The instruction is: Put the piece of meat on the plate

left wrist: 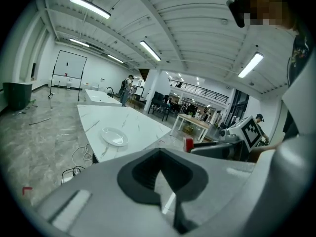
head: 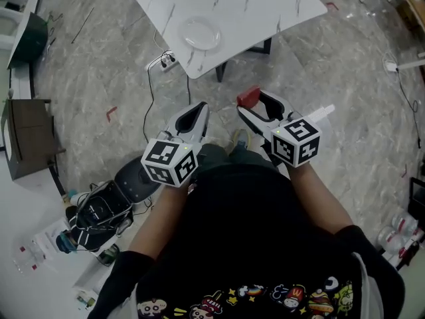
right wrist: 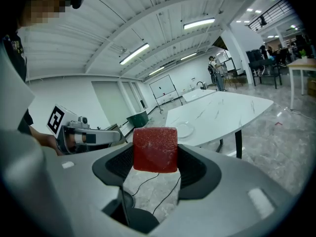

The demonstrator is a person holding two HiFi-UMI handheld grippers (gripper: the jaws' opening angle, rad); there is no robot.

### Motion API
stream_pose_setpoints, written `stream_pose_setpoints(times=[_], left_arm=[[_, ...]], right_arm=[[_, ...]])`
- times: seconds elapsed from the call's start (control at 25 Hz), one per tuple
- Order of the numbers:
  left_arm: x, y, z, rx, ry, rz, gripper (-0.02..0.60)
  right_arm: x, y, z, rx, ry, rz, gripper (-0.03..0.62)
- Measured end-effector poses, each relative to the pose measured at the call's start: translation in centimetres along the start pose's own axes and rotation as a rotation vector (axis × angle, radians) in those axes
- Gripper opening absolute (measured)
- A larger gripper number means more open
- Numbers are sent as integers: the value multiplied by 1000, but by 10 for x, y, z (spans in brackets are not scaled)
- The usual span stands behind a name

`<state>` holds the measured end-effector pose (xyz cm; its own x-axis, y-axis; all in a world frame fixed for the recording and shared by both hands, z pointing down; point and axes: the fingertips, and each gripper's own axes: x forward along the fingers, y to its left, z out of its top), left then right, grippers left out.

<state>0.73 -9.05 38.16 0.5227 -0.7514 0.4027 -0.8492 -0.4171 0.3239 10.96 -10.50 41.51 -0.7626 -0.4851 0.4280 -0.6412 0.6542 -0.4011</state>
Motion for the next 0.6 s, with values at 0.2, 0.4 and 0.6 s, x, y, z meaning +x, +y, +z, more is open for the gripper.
stream_pose_setpoints(times=[0.2, 0.4, 0.6], left_arm=[[10, -2, -7, -27, 24, 14, 0], [8, 7, -13, -56, 21, 25, 0], [17, 33, -14, -85, 28, 19, 0]], right_arm=[[10, -17, -1, -7, 46, 18, 298], [25, -25, -4, -36, 87, 12, 298], [59, -36, -4, -58, 135, -3, 298]])
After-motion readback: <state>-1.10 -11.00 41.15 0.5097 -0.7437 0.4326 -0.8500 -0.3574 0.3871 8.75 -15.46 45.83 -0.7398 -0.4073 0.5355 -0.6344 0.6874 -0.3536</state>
